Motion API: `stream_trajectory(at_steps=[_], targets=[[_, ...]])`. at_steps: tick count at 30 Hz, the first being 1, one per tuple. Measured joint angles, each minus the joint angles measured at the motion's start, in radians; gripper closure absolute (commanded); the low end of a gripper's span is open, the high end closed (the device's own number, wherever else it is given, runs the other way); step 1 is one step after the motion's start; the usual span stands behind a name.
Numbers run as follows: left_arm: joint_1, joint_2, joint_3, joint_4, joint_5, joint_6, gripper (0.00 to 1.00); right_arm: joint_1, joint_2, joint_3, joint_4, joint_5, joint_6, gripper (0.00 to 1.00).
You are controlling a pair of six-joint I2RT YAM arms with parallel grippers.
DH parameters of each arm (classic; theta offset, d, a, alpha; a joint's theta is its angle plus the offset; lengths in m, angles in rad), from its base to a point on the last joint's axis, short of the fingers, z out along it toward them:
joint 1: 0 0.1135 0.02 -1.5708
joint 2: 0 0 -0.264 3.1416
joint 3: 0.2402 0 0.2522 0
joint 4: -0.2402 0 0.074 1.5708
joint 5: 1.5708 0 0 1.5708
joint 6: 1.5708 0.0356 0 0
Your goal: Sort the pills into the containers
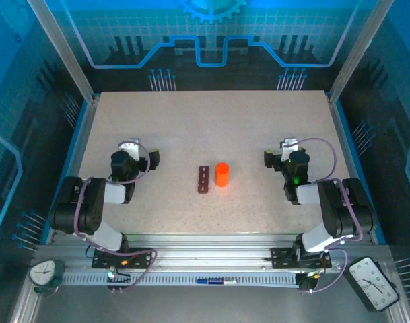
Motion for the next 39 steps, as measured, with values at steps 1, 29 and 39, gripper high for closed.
stream_trajectory(at_steps=[1, 29, 39], targets=[[0.000, 0.000, 0.000, 0.000, 0.000, 0.000, 0.01, 0.000, 0.000, 0.000, 0.000, -0.003, 0.000, 0.00], [0.000, 0.000, 0.000, 0.000, 0.000, 0.000, 0.01, -0.001, 0.000, 0.000, -0.004, -0.015, 0.000, 0.00], [0.000, -0.091, 0.041, -0.163, -0.016, -0.001, 0.01, 0.003, -0.140, 0.021, -0.160, 0.055, 0.011, 0.00]])
